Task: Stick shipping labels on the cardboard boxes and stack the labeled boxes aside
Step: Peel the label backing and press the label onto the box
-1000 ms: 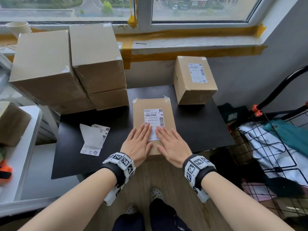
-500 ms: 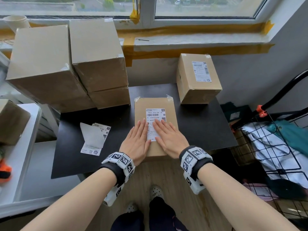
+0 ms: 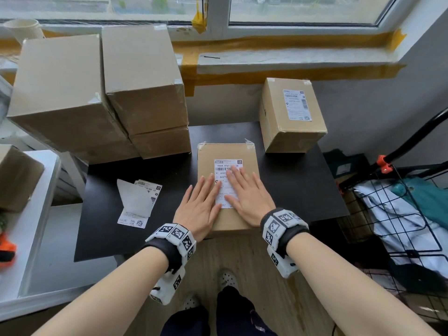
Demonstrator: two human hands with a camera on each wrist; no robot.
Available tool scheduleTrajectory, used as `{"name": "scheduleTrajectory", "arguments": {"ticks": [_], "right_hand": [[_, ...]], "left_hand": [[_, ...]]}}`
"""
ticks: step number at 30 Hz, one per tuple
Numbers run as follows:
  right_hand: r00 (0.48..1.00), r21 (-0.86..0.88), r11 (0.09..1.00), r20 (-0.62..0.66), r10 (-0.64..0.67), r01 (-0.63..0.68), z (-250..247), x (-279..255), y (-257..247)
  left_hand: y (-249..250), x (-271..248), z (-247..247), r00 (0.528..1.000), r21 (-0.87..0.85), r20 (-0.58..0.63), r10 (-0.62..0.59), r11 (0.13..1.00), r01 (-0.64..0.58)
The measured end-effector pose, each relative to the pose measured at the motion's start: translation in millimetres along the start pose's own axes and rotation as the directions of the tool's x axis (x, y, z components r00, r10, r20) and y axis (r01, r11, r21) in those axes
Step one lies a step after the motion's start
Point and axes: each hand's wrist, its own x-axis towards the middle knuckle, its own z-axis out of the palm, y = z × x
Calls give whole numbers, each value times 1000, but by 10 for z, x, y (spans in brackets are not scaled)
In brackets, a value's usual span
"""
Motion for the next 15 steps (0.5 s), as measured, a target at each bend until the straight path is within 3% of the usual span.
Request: {"name": "scheduleTrajectory", "arguments": {"ticks": [4, 6, 8, 11, 13, 15], "right_hand": [[999, 13, 1000, -36, 16, -15, 89, -221, 80], [993, 116, 989, -54, 103, -96, 96, -333, 130], [977, 265, 947, -62, 206, -183, 90, -434, 146], [932, 594, 749, 3, 362, -293, 97, -547, 114], [898, 741, 583, 62, 436, -334, 133, -589, 97], [879, 806, 489, 80, 470, -335, 163, -619, 77]], "left_hand": [[-16, -13, -10, 999, -66, 3, -36, 997, 36], [-15, -26, -39, 994, -208, 5, -108, 972, 106], [-14, -51, -51, 980, -434, 29, -196, 881, 189], [9, -120, -103, 947, -681, 131, -294, 668, 301], [28, -157, -144, 936, -696, 157, -315, 637, 331], [25, -170, -155, 926, -718, 157, -342, 604, 345]]}}
